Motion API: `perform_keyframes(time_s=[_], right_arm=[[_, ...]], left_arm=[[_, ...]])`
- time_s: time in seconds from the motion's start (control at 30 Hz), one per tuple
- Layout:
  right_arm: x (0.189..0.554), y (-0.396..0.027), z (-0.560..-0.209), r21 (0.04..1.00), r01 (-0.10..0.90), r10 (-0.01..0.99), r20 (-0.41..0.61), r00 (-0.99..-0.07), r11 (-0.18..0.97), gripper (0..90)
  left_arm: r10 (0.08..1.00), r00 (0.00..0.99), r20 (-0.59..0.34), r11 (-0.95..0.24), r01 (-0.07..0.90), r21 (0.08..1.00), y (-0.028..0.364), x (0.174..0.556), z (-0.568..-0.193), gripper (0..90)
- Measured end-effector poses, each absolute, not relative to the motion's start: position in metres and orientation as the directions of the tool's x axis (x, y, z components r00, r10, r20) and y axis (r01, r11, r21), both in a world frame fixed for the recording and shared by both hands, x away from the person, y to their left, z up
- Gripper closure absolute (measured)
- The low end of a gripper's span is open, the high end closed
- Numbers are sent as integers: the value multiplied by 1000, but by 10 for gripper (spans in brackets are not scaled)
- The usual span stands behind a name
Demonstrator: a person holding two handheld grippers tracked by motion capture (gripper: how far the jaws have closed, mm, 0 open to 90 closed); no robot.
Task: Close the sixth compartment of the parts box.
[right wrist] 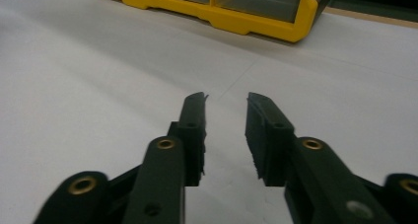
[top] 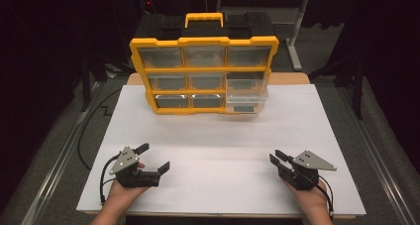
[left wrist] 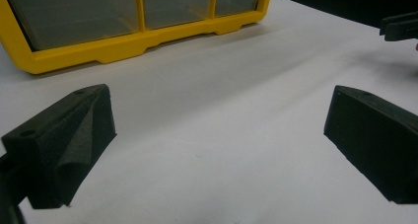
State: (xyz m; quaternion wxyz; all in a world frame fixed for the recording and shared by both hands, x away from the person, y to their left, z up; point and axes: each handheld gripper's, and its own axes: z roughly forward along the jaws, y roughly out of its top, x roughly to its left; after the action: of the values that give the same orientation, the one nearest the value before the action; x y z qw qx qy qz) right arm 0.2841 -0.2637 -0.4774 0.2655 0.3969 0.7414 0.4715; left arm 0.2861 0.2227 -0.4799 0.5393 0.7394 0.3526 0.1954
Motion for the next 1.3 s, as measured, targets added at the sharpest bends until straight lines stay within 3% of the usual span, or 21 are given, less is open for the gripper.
perform_keyframes(time_s=[0.07,0.53,0.73,1.3], right_arm=[[284,-263,-477,912,331,836,-25,-548,244,900],[292,-238,-478,922,285,818,-57,-573,264,900],[306,-223,-474,920,307,809,-19,-587,244,900],[339,-190,-454,941,240,813,-58,-579,238,900]], left_arm=[[733,674,-94,-166,310,936,223,286,-480,3],[731,676,-89,-168,305,937,219,287,-480,3],[730,678,-82,-174,301,938,220,287,-480,3],[721,689,-77,-179,293,939,219,286,-480,3]])
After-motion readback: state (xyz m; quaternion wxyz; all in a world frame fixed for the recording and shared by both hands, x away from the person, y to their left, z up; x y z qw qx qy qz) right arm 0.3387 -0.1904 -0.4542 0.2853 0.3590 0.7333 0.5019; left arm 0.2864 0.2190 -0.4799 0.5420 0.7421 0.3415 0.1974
